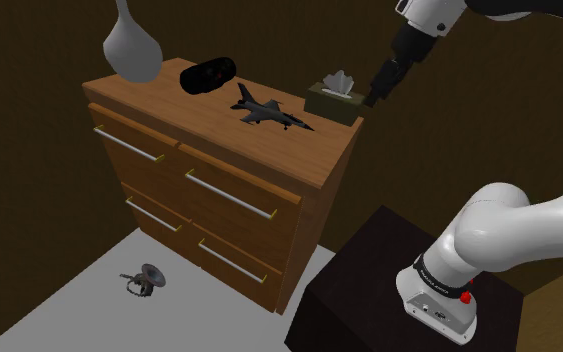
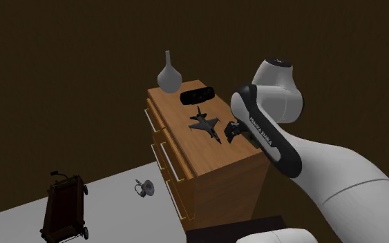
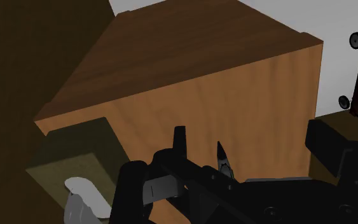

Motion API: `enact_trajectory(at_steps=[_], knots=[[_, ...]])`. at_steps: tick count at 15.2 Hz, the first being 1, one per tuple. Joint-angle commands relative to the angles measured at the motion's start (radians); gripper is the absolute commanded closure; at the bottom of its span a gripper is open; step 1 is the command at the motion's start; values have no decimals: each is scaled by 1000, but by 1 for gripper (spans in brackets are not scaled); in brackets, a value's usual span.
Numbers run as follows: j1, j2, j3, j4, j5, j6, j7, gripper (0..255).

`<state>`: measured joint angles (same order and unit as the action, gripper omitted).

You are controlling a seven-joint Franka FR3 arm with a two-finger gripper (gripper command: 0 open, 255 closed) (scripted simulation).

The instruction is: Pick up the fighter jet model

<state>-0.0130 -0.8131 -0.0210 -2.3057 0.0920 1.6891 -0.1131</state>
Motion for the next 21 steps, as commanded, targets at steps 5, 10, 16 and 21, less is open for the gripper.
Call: enact_trajectory(at_steps=[5, 10, 16, 21], knots=[[6, 144, 39, 45, -10, 90, 20, 0], [7, 332, 86, 130, -36, 181, 52, 0], [5, 566, 137, 274, -93, 253, 103, 0], [10, 746, 166, 412, -153, 275, 148, 0]])
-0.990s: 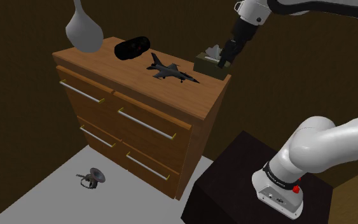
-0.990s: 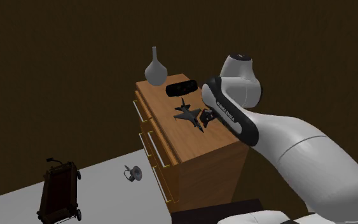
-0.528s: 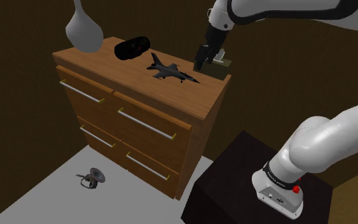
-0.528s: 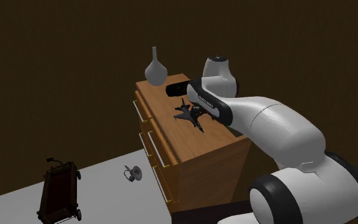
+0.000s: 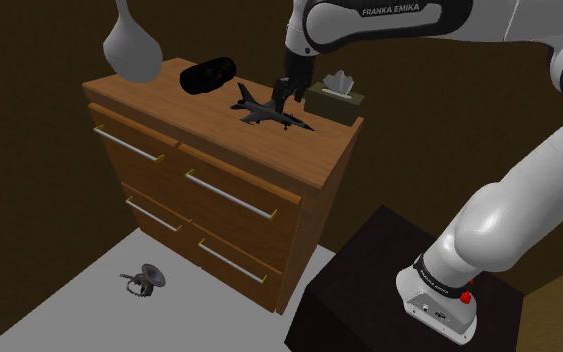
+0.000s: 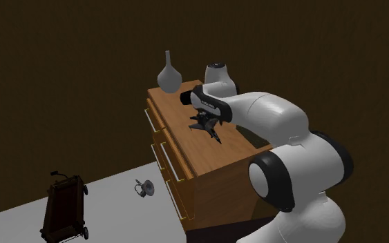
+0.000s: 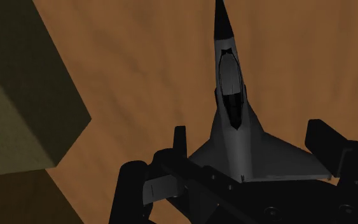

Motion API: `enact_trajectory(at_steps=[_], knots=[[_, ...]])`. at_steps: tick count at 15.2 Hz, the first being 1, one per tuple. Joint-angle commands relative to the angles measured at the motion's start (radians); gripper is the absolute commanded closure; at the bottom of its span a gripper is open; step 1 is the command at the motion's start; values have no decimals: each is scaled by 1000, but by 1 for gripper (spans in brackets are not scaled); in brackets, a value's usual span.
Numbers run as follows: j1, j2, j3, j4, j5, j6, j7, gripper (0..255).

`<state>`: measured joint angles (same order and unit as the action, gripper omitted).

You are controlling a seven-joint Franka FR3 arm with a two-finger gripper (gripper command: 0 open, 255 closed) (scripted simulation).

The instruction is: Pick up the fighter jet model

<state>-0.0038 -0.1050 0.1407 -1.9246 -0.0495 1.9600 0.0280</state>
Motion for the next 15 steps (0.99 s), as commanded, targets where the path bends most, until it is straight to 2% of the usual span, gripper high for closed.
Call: enact_trajectory(at_steps=[1, 9, 10, 15], knots=[[1, 38, 4, 18, -12, 17, 8, 0], [1, 49, 4, -58, -17, 104, 15, 0], [1, 49, 4, -57, -17, 104, 16, 255], [1, 50, 4, -58, -17, 105, 15, 255]])
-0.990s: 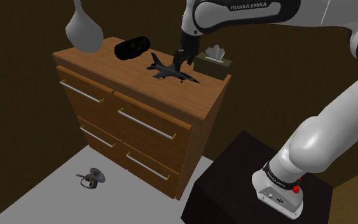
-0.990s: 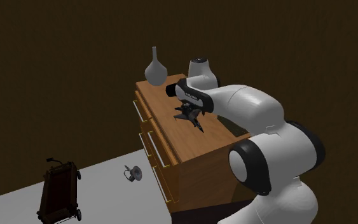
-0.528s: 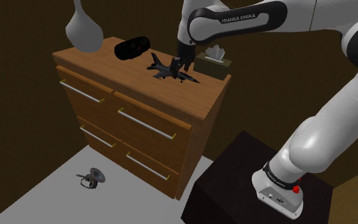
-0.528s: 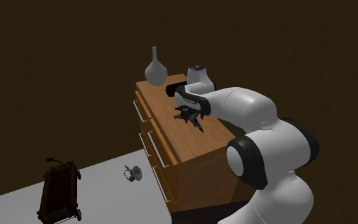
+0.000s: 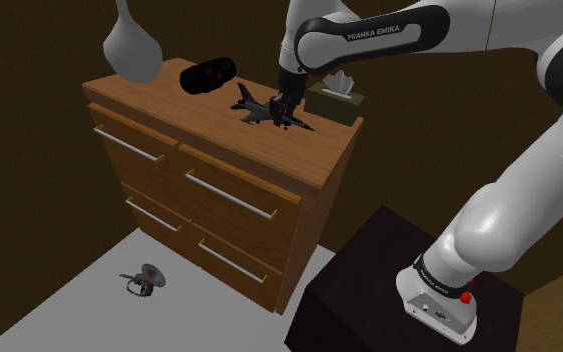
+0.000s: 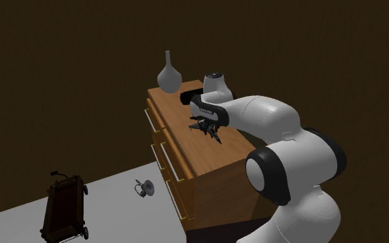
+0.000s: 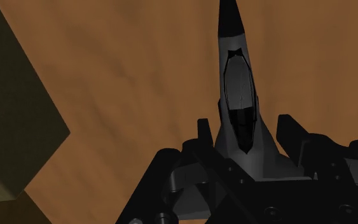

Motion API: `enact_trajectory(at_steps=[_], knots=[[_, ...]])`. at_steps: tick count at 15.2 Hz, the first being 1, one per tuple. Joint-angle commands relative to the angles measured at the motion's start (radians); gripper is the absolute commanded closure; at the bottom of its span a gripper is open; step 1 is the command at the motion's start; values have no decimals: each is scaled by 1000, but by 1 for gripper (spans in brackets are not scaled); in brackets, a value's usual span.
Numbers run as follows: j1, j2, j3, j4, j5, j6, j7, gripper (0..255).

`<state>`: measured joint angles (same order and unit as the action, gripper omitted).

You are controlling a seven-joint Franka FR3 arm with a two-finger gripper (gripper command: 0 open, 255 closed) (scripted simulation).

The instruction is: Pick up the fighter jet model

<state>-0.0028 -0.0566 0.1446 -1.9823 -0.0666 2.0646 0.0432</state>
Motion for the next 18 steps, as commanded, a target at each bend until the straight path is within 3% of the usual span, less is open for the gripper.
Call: enact_trajectory(at_steps=[1, 4, 18], knots=[[0, 1, 0, -1, 0, 0, 0, 255], [0, 1, 0, 0, 0, 0, 0, 255], [0, -11, 0, 174, 7, -187, -13, 255]])
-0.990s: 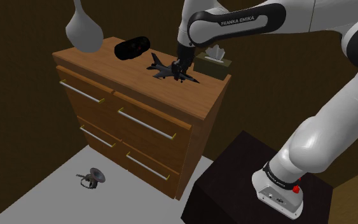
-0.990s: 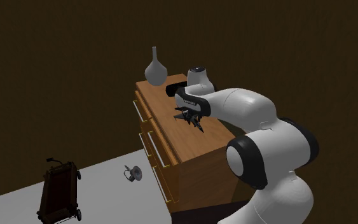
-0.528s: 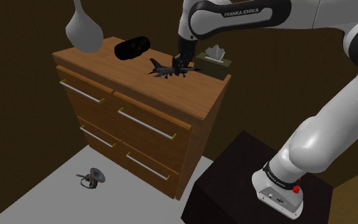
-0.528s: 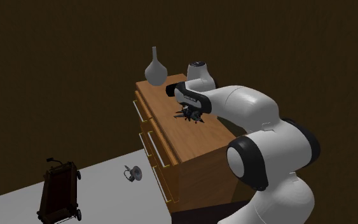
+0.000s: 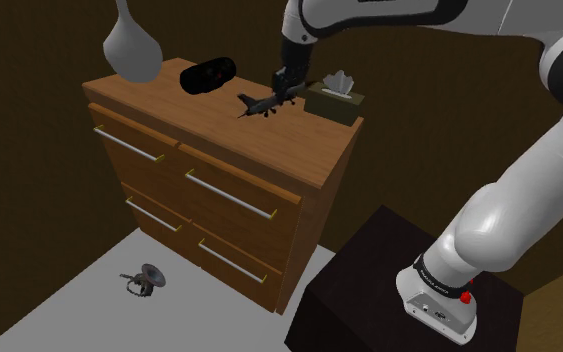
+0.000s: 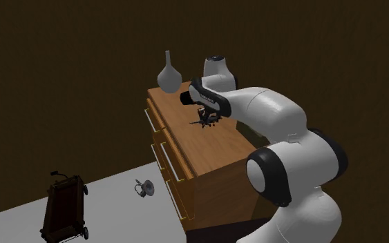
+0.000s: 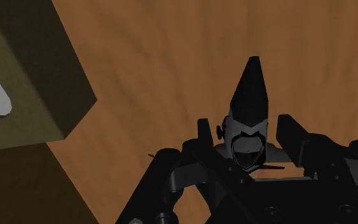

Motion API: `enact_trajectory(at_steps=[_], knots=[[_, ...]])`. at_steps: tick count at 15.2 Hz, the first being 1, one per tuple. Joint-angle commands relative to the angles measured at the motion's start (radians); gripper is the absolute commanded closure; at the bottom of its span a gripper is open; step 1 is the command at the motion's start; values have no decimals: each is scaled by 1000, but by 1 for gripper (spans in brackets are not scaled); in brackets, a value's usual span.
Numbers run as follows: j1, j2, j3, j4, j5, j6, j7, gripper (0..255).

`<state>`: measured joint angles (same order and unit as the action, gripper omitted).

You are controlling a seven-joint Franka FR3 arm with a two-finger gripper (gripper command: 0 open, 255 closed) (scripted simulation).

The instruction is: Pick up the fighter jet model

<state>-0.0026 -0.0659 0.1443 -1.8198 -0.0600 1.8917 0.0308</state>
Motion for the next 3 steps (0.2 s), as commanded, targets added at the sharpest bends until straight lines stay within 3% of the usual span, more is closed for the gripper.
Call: enact_trajectory(at_steps=[1, 3], knots=[[0, -1, 0, 26, 1, -27, -1, 255], [0, -1, 0, 28, 1, -29, -2, 255]])
